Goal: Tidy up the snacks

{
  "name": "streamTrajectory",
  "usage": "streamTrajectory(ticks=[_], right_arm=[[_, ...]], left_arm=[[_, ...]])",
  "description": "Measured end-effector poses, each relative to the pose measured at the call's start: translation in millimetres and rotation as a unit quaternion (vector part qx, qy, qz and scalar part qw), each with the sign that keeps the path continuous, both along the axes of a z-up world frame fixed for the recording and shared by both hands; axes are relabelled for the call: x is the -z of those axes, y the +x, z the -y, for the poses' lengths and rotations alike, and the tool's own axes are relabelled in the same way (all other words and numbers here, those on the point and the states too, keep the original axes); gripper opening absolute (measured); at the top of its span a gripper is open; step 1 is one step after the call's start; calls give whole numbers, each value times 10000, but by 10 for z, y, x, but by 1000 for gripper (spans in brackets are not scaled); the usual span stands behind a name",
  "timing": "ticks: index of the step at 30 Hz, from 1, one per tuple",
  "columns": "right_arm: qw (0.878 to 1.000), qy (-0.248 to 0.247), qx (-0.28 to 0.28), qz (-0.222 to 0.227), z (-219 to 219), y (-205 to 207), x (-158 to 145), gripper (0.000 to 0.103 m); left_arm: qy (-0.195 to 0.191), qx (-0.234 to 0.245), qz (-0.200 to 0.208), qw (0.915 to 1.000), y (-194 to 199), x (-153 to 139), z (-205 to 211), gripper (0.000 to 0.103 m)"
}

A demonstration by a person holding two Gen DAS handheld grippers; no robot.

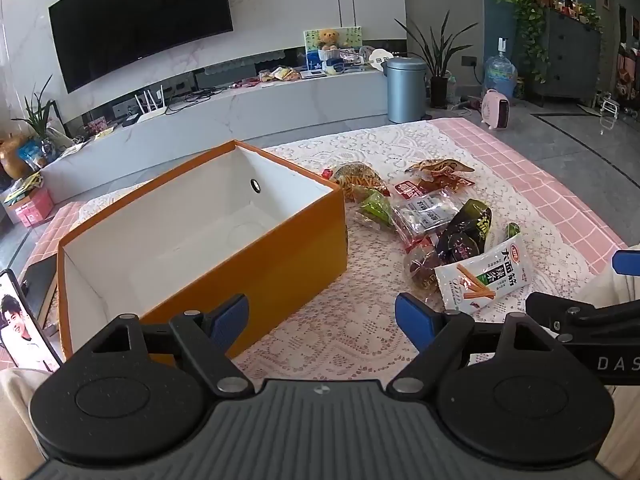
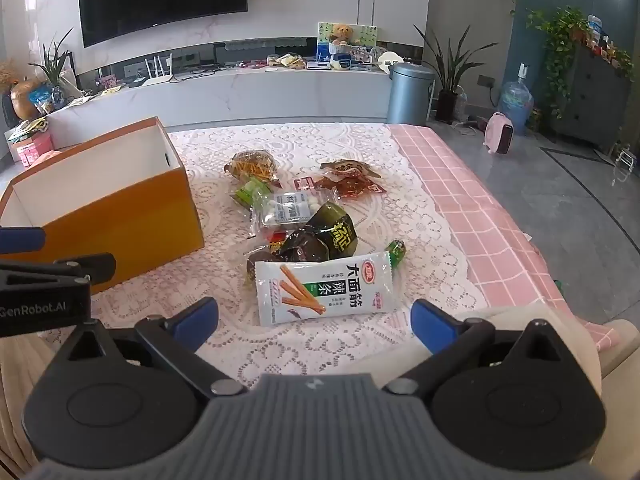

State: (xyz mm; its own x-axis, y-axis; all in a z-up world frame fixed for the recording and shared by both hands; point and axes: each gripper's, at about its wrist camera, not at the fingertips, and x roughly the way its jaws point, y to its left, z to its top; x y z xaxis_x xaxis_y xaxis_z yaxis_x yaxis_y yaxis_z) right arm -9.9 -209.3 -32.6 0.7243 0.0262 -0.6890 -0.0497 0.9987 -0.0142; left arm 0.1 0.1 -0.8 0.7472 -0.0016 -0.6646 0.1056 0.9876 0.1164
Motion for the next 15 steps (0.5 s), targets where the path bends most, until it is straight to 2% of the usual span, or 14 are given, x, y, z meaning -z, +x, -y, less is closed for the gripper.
streamTrajectory(ticks=[15], right_arm=[[10000,-22,-3,-78,5,-37,7,99]], left_arm=[[-12,-31,-18,10000,-8,50,20,97]])
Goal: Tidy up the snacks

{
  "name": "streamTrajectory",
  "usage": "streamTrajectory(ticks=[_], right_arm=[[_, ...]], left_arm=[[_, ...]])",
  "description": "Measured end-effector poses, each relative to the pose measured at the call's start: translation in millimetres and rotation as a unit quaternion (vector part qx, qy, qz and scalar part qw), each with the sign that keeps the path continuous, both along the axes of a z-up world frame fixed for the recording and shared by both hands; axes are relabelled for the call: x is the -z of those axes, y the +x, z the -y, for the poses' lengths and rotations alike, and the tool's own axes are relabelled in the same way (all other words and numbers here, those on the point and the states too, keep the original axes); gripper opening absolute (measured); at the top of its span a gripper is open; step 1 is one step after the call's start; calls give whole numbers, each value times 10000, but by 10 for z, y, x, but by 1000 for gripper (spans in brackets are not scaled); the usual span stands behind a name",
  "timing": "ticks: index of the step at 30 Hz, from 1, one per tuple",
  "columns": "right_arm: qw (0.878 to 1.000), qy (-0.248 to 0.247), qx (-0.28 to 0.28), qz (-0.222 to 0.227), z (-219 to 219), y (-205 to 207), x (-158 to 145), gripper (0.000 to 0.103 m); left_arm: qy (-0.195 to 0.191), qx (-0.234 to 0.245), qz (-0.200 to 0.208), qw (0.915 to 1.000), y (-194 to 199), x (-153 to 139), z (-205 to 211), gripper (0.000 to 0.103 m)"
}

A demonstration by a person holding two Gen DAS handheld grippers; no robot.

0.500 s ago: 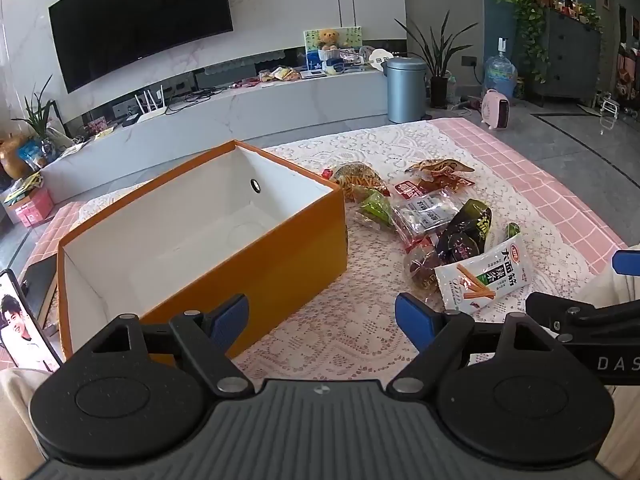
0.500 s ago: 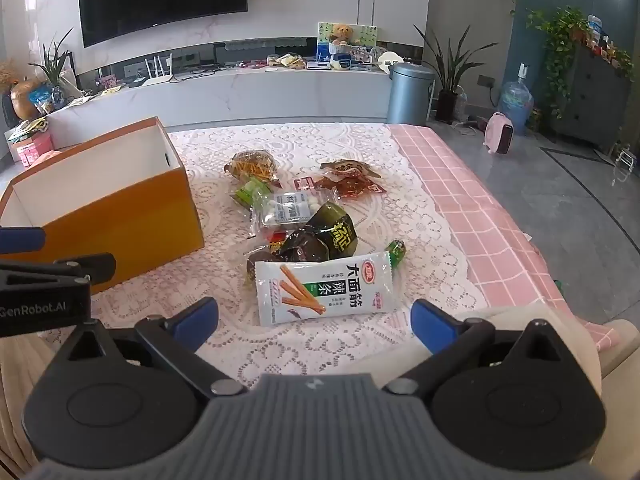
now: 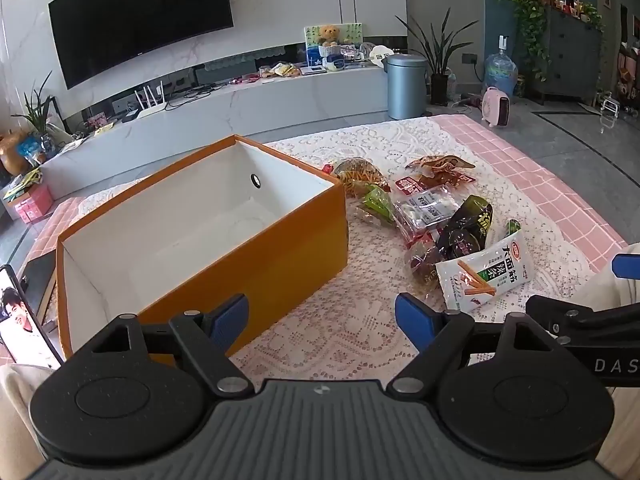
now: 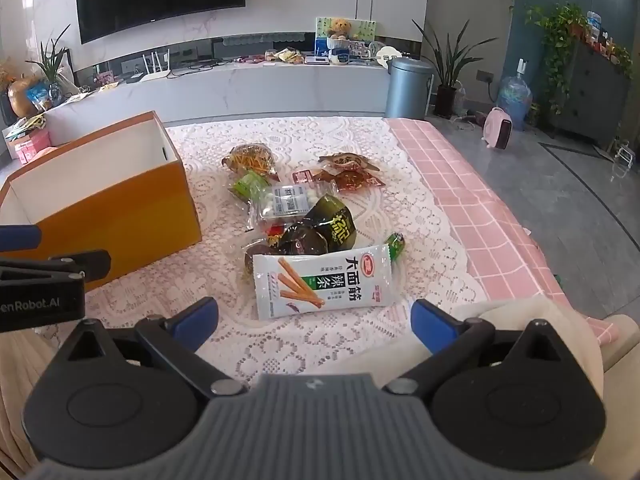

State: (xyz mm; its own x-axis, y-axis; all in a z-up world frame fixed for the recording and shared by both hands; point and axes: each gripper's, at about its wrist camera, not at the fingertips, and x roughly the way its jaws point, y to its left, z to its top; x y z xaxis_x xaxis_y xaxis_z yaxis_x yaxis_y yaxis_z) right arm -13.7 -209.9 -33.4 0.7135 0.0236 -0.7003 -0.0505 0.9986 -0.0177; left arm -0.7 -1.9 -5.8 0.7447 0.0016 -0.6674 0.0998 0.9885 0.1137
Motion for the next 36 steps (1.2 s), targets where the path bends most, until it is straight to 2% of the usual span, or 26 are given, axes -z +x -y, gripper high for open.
streamTrajectory(ticks=[36], right_arm=[[10000,-49,-17,-71,-39,20,56,99]], left_arm=[[-2,-20,-85,10000,18,19,-52,97]])
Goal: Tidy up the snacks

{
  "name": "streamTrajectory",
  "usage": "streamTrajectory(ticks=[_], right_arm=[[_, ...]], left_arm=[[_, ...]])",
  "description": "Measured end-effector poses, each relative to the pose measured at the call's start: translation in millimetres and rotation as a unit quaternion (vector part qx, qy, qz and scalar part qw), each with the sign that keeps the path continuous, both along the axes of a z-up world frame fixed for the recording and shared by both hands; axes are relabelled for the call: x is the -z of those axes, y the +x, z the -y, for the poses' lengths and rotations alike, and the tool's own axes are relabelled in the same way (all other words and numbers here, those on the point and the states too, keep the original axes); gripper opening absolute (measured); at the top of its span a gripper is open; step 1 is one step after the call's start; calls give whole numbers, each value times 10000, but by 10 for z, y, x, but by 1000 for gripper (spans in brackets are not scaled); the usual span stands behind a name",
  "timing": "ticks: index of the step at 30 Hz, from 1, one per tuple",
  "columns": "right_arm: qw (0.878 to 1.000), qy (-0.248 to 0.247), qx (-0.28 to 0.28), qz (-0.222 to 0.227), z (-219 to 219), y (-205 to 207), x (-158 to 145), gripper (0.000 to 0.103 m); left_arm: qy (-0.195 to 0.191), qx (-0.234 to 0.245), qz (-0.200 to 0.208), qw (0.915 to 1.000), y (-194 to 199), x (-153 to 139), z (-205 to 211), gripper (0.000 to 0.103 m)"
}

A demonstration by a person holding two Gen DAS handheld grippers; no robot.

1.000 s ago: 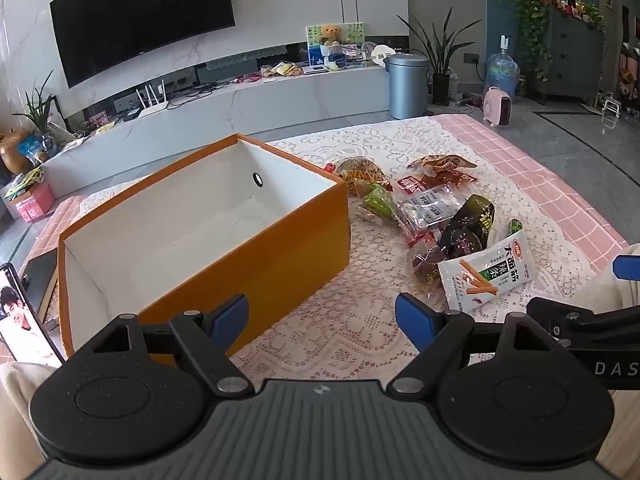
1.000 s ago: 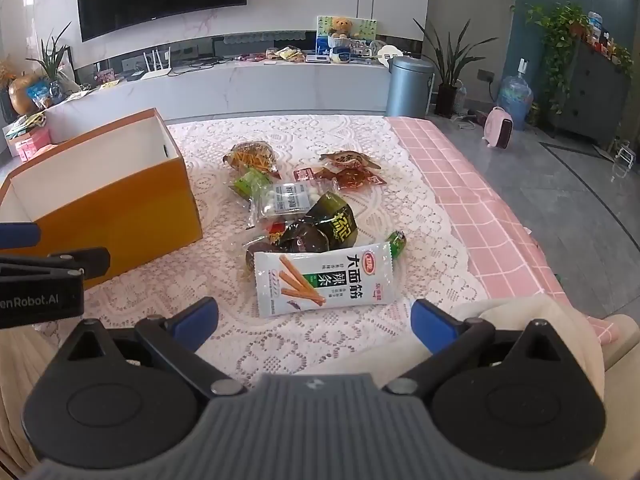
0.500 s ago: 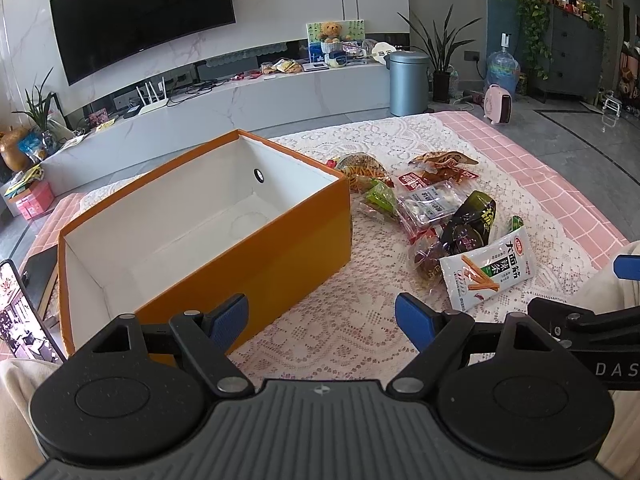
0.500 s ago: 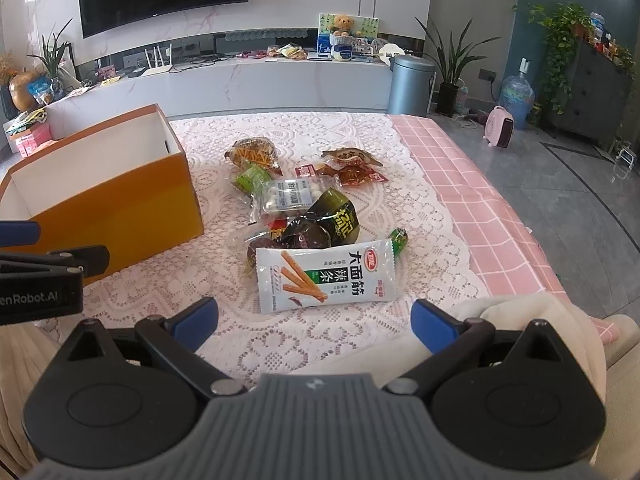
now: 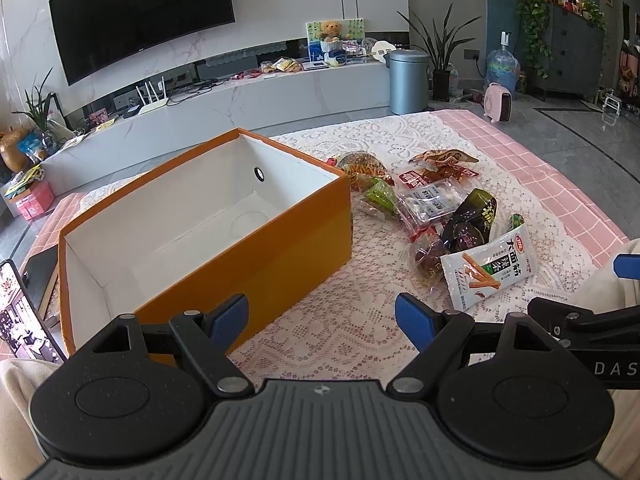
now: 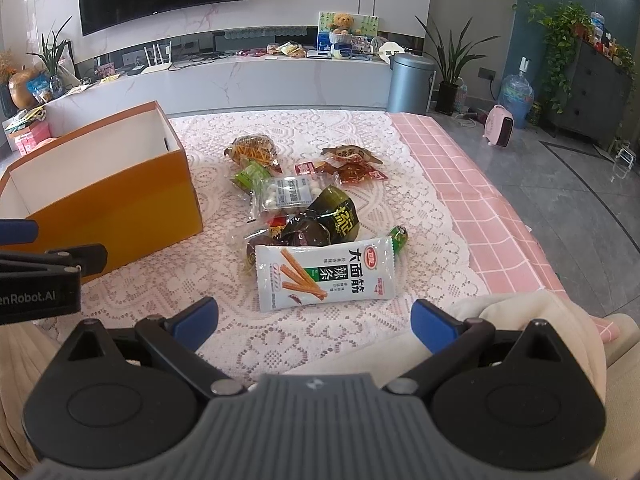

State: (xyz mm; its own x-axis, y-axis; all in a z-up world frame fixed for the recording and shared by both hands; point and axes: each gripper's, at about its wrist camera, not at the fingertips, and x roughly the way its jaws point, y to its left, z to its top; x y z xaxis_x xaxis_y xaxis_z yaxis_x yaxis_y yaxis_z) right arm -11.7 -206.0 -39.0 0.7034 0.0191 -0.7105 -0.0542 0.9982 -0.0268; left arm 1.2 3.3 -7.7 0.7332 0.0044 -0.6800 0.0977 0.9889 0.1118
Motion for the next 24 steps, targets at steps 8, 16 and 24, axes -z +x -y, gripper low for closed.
streamTrajectory(ticks=[8,16,24], right_arm=[[10000,-3,8,-12,1,4,12,99],[10000,-5,7,-11,1,5,12,99],[10000,-6,3,-20,1,6,14,99]], left_arm=[[7,-21,-32,10000,2,21,-9,97],[11,-21,-40,10000,6,22,-6,97],[-20,-23,-40,10000,9,22,-16,97]])
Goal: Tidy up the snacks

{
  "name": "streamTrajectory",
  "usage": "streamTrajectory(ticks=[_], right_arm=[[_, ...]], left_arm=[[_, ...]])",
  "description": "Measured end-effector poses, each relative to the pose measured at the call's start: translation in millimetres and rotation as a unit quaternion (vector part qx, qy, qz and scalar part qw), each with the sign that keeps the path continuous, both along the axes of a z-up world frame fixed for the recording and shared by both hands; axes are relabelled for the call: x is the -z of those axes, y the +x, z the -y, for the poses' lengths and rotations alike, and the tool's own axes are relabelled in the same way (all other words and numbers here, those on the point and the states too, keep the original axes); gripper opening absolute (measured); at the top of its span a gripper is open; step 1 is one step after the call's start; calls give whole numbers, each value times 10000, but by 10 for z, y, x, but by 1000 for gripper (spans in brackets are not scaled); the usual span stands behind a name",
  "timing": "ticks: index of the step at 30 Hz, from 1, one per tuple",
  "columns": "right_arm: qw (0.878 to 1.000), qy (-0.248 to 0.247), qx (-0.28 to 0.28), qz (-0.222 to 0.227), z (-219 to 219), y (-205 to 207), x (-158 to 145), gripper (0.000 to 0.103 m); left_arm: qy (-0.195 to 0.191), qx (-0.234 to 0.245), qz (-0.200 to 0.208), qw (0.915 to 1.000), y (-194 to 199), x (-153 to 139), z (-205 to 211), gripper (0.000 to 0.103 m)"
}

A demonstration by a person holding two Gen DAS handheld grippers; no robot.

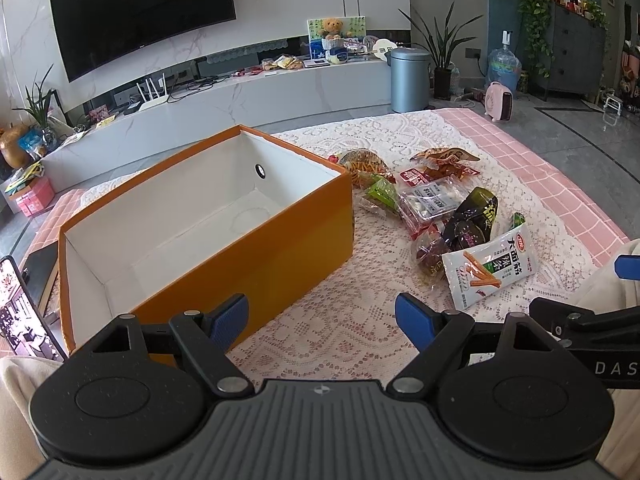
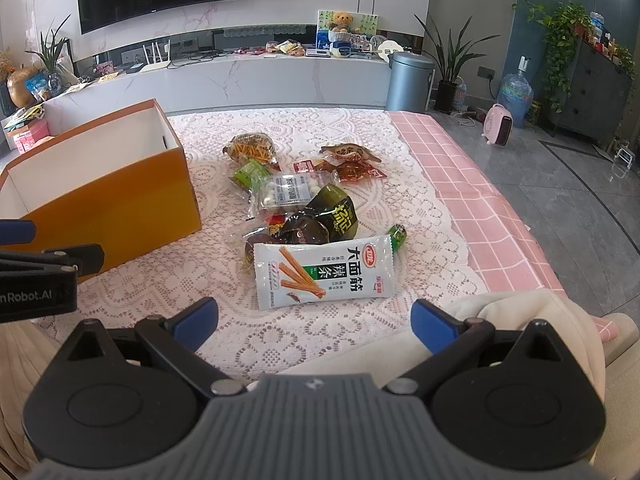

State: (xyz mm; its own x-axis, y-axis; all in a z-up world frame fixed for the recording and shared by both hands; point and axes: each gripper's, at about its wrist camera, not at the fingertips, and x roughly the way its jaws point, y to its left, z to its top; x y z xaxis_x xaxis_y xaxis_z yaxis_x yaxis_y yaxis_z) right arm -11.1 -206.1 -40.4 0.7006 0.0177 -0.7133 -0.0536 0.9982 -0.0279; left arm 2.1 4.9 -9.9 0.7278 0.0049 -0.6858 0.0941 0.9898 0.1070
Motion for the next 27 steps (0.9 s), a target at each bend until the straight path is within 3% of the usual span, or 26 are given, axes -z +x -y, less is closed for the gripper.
streamTrajectory(ticks=[19,22,24,27], right_arm=[[10000,-54,-17,-72,5,24,21,99],[9999,-9,-118,-49,19,37,16,99],[9999,29,-152,6,50,49,0,97],[9999,41,-76,-53,146,117,10,81]], left_arm=[[-89,131,-15,9999,-14,-37,23,97],[-128,217,50,9997,-32,-61,54,92],[-126,312,149,9993,-40,-83,72,88],[-268,564,181,9979,-29,-92,102,76]])
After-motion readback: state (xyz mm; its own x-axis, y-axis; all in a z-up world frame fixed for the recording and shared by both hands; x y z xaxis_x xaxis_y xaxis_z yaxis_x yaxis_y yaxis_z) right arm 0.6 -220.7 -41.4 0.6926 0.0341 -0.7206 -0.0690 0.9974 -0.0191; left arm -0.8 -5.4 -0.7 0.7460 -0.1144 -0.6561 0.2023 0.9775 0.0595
